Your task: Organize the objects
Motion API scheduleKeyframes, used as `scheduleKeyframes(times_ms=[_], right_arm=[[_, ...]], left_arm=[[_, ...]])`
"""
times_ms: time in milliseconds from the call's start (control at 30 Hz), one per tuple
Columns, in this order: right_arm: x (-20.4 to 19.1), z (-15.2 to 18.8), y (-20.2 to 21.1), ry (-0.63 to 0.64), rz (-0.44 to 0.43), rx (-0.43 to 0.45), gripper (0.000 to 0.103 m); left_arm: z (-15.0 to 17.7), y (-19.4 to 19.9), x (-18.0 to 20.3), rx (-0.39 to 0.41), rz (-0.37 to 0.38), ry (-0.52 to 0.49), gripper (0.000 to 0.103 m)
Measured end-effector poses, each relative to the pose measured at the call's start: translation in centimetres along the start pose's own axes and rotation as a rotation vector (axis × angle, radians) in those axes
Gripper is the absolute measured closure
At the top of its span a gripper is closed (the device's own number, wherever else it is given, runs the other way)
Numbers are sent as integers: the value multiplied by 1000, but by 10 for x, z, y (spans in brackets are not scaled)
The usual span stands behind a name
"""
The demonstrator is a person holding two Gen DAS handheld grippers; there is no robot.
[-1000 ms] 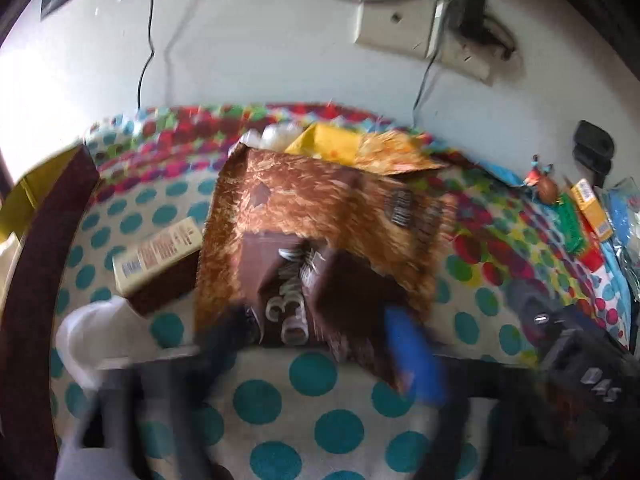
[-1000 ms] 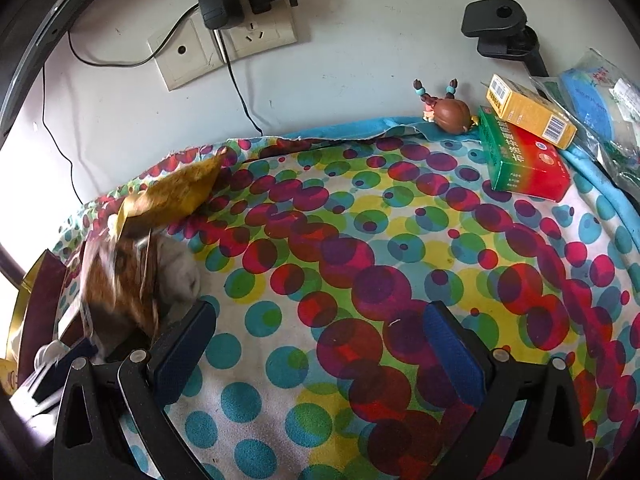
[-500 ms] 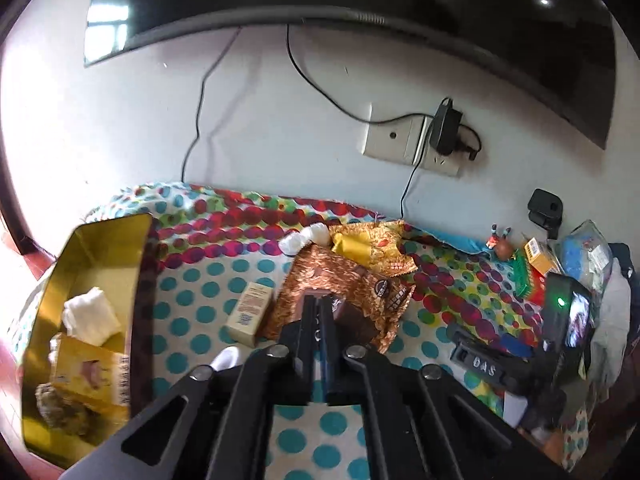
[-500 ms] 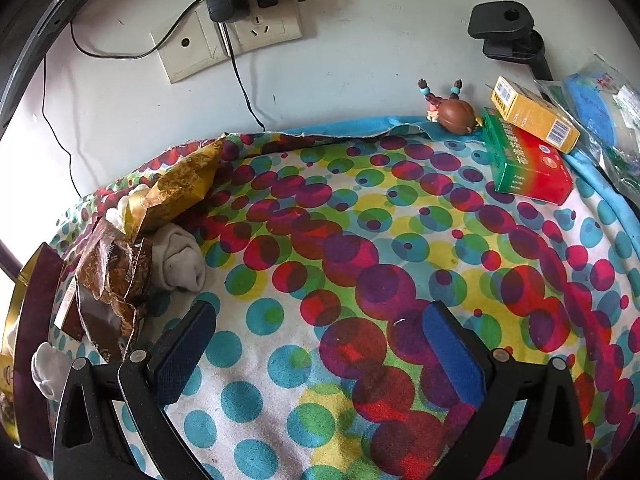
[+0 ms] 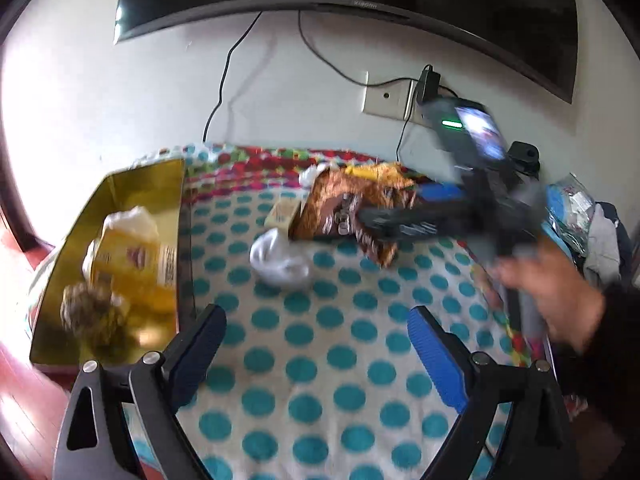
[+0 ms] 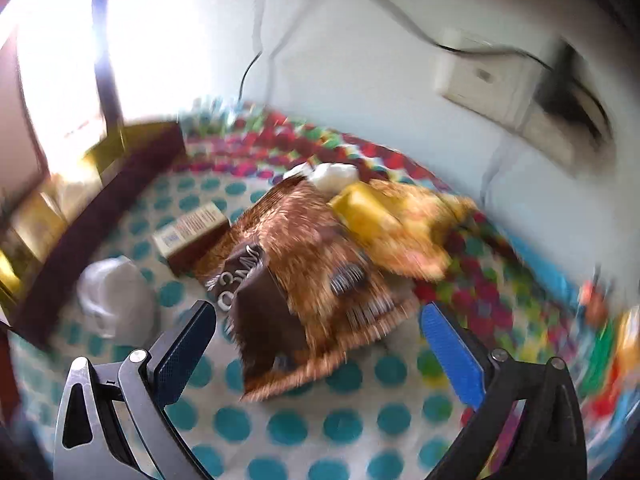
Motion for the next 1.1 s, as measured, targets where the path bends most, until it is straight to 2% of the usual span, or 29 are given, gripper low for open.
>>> scheduleKeyframes(times_ms=[67, 167, 233, 300, 467, 533, 600, 633, 733, 767, 867, 900, 933, 1000, 1033, 1067, 1100], right_arm=[[-12, -7, -15, 61, 25, -28, 0], [-22, -10, -23, 90, -7, 39, 0], [-24, -5, -27, 102, -20, 48, 0], [-17, -1, -35, 46, -60, 32, 3], [-3, 2, -27, -36, -16, 54, 24], [9, 7, -23, -91, -23, 53, 25], [25, 13, -20, -136, 26, 42, 25], [32, 16, -21, -176, 24, 33, 25], [54, 30, -15, -248, 42, 19, 25], [59, 33, -11, -276, 32, 25, 26], [74, 43, -2, -356, 14, 45, 26], [77, 45, -2, -379, 6, 46, 26], [79, 45, -1, -388, 2, 48, 26], [80, 45, 2, -391, 3, 60, 26], [80, 45, 4, -390, 1, 67, 26], [80, 45, 5, -392, 1, 74, 26], [82, 45, 8, -399, 8, 90, 26]], left_arm=[[8, 3, -4, 1, 7, 20, 8], [19, 1, -11, -21, 15, 49, 8], [20, 0, -12, -21, 18, 48, 8], [16, -3, -13, -18, 17, 48, 8], [-5, -17, -10, 7, -22, 30, 8], [-17, -31, -9, 3, -43, 27, 8], [-27, -47, -9, -16, -19, 56, 8], [-33, -57, -8, -13, -32, 55, 8], [-46, -86, -6, -31, -120, -26, 8], [-48, -97, -11, -53, -156, -19, 8], [-49, -121, -22, -105, -202, 19, 8], [-49, -130, -27, -110, -257, 15, 8], [-48, -137, -30, -123, -259, 23, 8], [-45, -152, -39, -179, -201, 103, 9], [-42, -155, -44, -200, -200, 129, 17], [-40, -156, -48, -210, -209, 147, 41], [-40, -149, -50, -176, -216, 151, 61]])
Point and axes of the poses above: each gripper's, at about its wrist camera, not at the fingertips, and y roughly against the way its jaws point, x to its right, z to its underside, the point moved 4 cm from there along -y, roughly the way its jaws point, and after that the axes turned 12 degrees about z, right-handed, at the moved point
